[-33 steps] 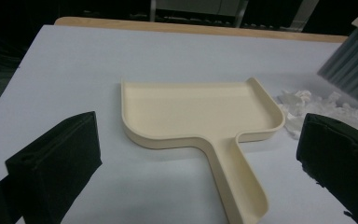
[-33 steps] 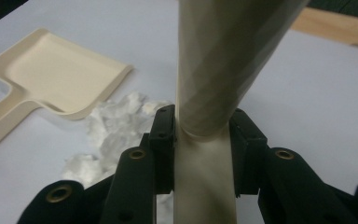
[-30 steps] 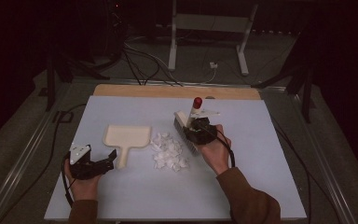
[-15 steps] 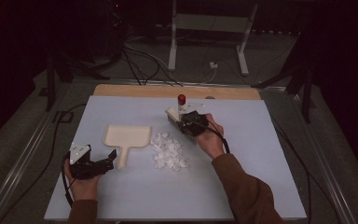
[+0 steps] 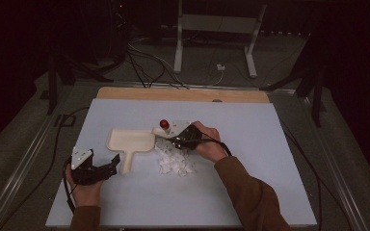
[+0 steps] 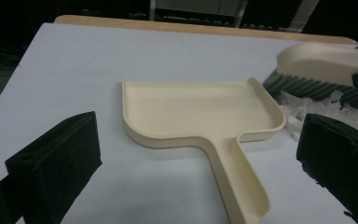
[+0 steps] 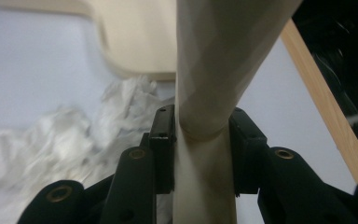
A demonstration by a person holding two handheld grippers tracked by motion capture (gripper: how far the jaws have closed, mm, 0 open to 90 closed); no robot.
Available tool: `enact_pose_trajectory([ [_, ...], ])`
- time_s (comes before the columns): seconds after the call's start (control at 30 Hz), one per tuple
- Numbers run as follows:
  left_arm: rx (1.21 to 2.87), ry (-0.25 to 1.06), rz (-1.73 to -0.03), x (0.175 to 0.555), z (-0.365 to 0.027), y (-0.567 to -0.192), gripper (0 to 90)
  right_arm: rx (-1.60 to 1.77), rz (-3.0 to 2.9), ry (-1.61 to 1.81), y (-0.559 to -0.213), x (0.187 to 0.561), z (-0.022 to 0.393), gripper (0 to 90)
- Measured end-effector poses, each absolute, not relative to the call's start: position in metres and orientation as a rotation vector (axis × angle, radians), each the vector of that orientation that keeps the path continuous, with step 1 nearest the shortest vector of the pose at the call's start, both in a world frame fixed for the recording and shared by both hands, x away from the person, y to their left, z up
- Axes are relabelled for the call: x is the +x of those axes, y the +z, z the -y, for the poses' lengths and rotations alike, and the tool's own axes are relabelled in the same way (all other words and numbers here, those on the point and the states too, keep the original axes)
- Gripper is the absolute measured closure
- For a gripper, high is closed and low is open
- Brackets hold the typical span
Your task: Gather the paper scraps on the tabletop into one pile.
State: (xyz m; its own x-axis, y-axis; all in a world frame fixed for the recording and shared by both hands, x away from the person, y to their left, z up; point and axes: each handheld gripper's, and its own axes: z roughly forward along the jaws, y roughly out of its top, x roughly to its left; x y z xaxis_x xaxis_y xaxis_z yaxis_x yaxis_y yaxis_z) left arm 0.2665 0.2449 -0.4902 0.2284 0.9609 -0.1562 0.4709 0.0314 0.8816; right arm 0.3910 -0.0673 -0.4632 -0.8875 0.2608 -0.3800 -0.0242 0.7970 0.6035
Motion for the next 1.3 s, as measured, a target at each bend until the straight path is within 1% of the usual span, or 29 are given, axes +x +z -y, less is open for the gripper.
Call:
enact_pose_trajectory([
  [0.33, 1.591, 0.669, -1.380, 0.267, -0.243, -0.491, 0.5, -0.008, -2.621, 0.921, -0.459, 0.372, 0.086, 67.5],
  [0.5, 1.588, 0.665, -1.381, 0.267, -0.243, -0.491, 0.5, -0.041, -2.642, 0.941, -0.456, 0.366, 0.094, 67.5],
  [0.93, 1.586, 0.657, -1.382, 0.267, -0.244, -0.492, 0.5, 0.385, -2.531, 1.067, -0.448, 0.394, 0.110, 67.5],
  [1.3, 1.588, 0.655, -1.385, 0.268, -0.244, -0.492, 0.5, 0.765, -2.480, 0.997, -0.434, 0.403, 0.143, 67.4],
])
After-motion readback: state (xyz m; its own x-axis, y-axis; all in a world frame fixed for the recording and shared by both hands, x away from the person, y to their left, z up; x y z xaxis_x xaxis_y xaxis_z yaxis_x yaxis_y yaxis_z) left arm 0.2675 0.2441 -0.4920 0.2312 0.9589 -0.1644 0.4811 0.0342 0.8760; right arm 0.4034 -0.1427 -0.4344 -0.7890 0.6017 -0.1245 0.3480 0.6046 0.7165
